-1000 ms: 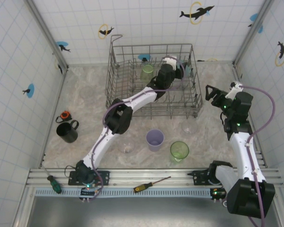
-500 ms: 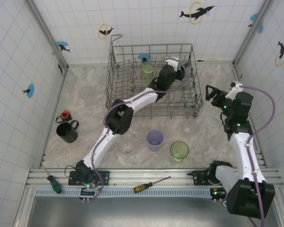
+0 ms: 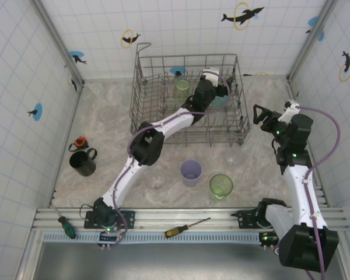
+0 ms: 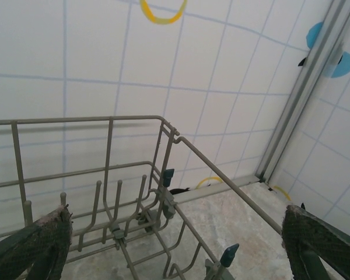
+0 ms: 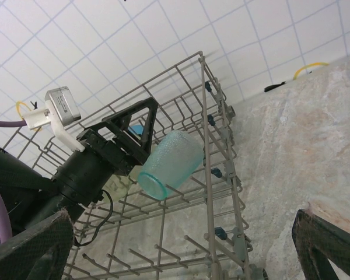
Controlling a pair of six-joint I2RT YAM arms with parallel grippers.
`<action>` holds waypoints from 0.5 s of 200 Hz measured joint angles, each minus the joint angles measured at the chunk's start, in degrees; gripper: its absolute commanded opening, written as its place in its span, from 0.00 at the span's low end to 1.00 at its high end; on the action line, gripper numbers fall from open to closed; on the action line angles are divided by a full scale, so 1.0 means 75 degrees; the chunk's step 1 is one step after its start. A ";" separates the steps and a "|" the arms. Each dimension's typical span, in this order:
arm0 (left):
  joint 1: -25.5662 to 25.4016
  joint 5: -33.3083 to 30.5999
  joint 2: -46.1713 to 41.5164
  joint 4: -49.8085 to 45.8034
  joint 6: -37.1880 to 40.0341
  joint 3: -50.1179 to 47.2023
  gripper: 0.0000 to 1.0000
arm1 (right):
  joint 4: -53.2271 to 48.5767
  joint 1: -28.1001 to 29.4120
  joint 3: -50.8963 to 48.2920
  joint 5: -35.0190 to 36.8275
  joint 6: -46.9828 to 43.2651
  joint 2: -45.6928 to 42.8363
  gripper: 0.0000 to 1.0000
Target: Load the cups into the dish rack
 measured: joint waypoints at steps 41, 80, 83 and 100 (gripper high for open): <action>0.0006 0.0006 -0.0230 0.0114 -0.0119 -0.0388 0.97 | -0.0023 0.0000 0.0000 -0.0087 0.0026 0.0000 1.00; -0.0006 0.0070 -0.1160 0.0259 -0.0443 -0.1542 0.98 | -0.0495 0.0029 0.0233 -0.0111 0.0099 0.0271 1.00; -0.0006 0.0079 -0.1282 0.0259 -0.0460 -0.1638 0.98 | -0.0551 0.0050 0.0283 -0.0099 0.0111 0.0309 1.00; -0.0017 0.0152 -0.1982 0.0280 -0.0583 -0.2136 0.98 | -0.0804 0.0239 0.0597 0.0015 0.0146 0.0478 1.00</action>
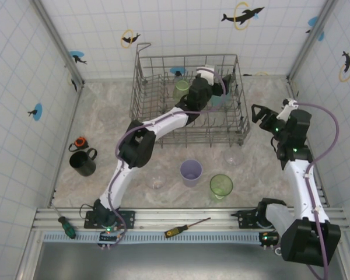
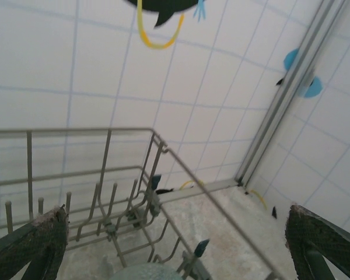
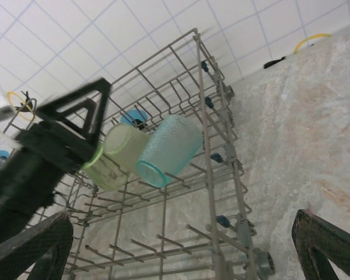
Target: Load the cups into the dish rack
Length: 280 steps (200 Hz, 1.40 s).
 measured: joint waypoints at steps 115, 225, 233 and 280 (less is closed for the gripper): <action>-0.0015 -0.1011 -0.6502 0.0560 0.0871 -0.5662 0.97 | -0.2774 0.3025 0.4409 0.2792 -0.0152 0.3337 1.00; 0.0070 -0.2174 -0.9072 -0.1239 0.1728 -0.8475 0.98 | -0.5636 0.3654 0.8921 0.4179 -0.0702 0.8052 0.94; 0.0076 -0.2177 -0.9145 -0.1329 0.1728 -0.8550 0.98 | -0.5826 0.3657 0.9247 0.4226 -0.0743 0.8361 0.94; 0.0125 -0.2168 -0.9343 -0.1647 0.1722 -0.8781 0.98 | -0.6452 0.3654 0.9716 0.4546 -0.0804 0.9063 0.91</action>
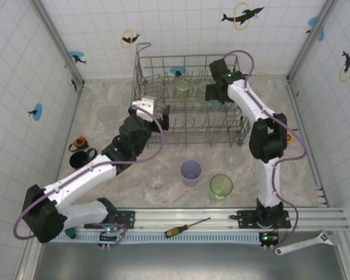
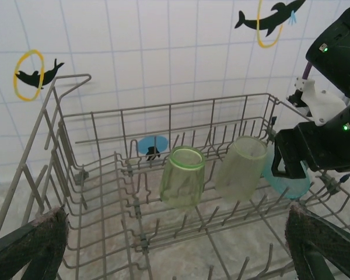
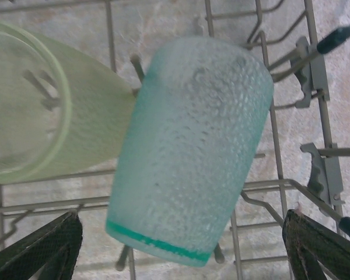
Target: Load the cups into the dish rack
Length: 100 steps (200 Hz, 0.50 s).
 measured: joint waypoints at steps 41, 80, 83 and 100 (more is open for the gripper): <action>0.0000 0.0032 0.0000 -0.0117 -0.0055 -0.0047 0.98 | -0.0058 0.0009 0.0023 0.0041 0.0003 0.0248 0.85; 0.0000 0.0146 0.0000 -0.0233 -0.0154 -0.0073 0.98 | -0.0029 0.0012 0.0050 0.0000 0.0000 0.0507 0.65; 0.0000 0.0146 0.0000 -0.0242 -0.0166 -0.0073 0.98 | -0.0015 0.0020 0.0050 0.0003 0.0087 0.0513 0.62; 0.0000 0.0195 0.0000 -0.0271 -0.0178 -0.0073 0.98 | -0.0131 0.0044 0.0064 0.0195 0.0370 0.0525 0.50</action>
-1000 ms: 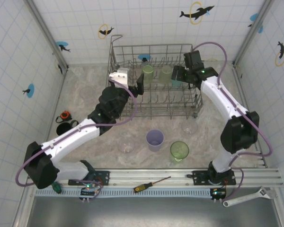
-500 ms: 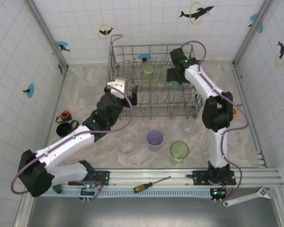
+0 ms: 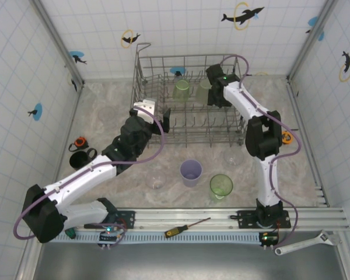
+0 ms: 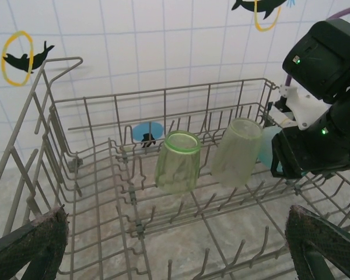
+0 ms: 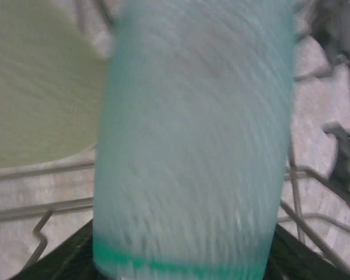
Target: Load the cups into the dish rack
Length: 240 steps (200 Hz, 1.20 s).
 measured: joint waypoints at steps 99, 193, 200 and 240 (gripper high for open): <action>0.0000 0.0050 0.0125 -0.0099 -0.0152 -0.0003 0.98 | 0.0233 -0.0096 0.0038 -0.0169 -0.0076 -0.0006 0.52; 0.0000 0.0085 0.0137 -0.0265 -0.0160 -0.0006 0.98 | 0.0361 -0.0353 0.0058 -0.0009 -0.0248 -0.1734 0.79; 0.0000 0.0085 0.0137 -0.0277 -0.0163 -0.0006 0.98 | 0.0382 -0.0364 0.0087 0.0015 -0.0262 -0.1868 0.81; 0.0000 0.0085 0.0137 -0.0379 -0.0160 -0.0006 0.98 | 0.0449 -0.0455 0.0125 -0.0009 -0.0312 -0.1988 0.89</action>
